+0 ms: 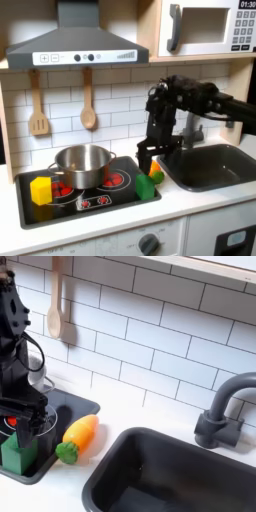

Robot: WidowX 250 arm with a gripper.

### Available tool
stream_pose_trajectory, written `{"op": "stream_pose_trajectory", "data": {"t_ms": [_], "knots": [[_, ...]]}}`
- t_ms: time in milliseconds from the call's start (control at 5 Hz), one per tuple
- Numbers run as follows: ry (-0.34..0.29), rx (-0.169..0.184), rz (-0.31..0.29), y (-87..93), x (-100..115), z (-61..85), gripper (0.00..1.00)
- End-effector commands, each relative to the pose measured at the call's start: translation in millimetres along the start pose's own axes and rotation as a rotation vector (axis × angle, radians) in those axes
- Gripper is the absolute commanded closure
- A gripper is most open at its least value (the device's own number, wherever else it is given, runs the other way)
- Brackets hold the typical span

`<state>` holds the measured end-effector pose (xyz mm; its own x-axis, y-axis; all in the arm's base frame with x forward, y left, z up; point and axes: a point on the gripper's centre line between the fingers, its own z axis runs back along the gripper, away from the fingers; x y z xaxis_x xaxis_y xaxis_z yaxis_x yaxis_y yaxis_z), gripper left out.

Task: Reach green block

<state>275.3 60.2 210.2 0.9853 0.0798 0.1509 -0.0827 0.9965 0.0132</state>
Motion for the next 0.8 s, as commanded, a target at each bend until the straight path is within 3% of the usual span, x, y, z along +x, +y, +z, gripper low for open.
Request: {"op": "stream_pose_trajectory", "data": {"t_ms": [0,600], "knots": [[0.022,0.012,0.01,-0.1,5.7,-13.6,0.0],[0.064,0.013,0.023,3.0,9.6,-32.9,0.0]]}}
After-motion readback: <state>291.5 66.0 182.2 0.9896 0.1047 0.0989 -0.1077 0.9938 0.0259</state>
